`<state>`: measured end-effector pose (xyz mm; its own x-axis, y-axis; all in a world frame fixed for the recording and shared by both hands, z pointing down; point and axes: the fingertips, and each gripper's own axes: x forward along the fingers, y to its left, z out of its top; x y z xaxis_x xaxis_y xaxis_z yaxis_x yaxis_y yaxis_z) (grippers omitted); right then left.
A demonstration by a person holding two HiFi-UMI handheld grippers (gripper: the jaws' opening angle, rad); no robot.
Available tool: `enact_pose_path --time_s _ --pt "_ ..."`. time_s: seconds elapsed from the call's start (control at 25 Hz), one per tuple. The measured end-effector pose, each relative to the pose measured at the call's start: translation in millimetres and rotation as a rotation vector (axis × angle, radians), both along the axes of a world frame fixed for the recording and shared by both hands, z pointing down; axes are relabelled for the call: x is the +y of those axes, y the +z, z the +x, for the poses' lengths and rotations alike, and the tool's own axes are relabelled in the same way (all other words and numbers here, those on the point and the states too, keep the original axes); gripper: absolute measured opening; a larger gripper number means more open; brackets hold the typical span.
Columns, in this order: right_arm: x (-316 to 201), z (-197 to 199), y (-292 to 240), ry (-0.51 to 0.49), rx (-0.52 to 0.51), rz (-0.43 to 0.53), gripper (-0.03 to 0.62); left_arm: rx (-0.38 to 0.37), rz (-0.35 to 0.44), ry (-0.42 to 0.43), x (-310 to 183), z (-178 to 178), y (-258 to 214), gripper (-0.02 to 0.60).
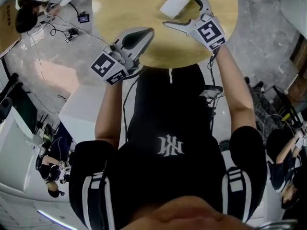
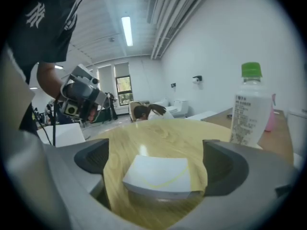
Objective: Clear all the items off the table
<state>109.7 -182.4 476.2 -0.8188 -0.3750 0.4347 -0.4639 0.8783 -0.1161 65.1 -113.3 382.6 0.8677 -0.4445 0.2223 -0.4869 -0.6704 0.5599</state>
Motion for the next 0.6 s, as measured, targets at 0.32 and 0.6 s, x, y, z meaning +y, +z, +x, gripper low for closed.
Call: enact_pose_path --time_s 0.32,0.6 --pt "-12 1 42 0.103 0.120 -0.029 0.614 0.010 -0.008 0.022 -15 1 5 0.012" --pt "-5 2 54 0.078 0.168 -0.065 0.614 0.013 -0.031 0.023 -13 -2 13 0.012"
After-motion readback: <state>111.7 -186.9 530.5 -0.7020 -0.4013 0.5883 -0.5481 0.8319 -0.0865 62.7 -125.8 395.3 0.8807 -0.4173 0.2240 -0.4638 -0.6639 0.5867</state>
